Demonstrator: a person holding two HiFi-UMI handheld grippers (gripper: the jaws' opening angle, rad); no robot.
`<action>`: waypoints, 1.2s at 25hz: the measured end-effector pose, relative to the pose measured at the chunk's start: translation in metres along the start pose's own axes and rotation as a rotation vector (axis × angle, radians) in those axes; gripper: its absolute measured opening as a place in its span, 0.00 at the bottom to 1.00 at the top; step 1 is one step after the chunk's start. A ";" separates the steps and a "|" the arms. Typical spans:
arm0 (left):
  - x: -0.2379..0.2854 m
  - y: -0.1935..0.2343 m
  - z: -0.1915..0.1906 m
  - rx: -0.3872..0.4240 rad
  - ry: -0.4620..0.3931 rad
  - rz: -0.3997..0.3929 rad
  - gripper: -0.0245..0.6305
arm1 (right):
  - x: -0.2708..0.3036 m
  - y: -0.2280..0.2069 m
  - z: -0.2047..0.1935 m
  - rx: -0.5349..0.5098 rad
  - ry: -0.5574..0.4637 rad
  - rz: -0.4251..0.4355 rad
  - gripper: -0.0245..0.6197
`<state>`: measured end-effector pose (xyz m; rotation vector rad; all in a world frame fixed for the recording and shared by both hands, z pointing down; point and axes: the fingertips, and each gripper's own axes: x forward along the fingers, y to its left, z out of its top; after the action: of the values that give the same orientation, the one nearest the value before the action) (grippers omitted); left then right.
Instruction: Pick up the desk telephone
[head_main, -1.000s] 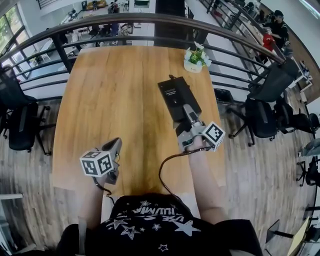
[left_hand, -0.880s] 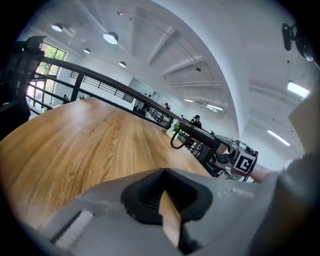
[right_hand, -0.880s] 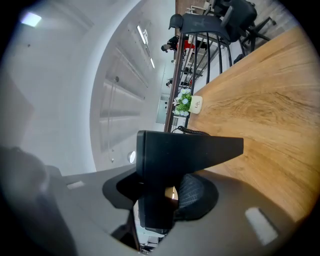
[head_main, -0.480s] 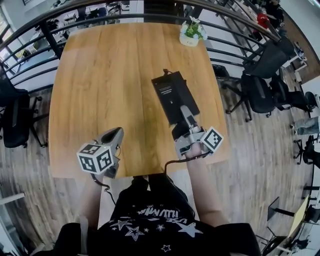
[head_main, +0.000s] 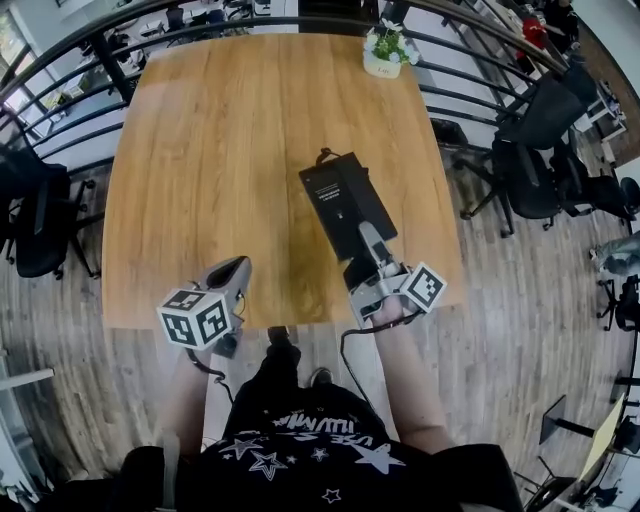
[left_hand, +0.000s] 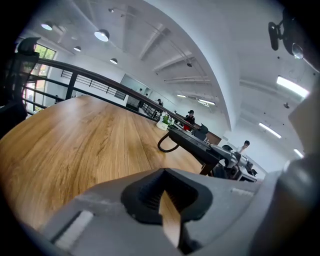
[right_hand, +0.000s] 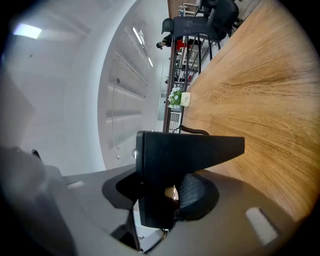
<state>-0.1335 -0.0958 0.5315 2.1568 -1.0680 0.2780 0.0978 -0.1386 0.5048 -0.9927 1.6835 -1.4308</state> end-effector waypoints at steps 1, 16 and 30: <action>-0.004 -0.003 -0.006 -0.004 -0.002 0.008 0.04 | -0.006 -0.001 -0.005 0.000 0.012 -0.003 0.31; -0.052 -0.086 -0.084 -0.019 -0.023 0.039 0.04 | -0.119 0.012 -0.035 0.049 0.066 -0.003 0.31; -0.083 -0.124 -0.127 -0.018 -0.055 0.034 0.04 | -0.183 0.021 -0.059 0.044 0.071 0.008 0.31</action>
<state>-0.0776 0.0915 0.5234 2.1426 -1.1348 0.2250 0.1273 0.0524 0.4986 -0.9197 1.6979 -1.5074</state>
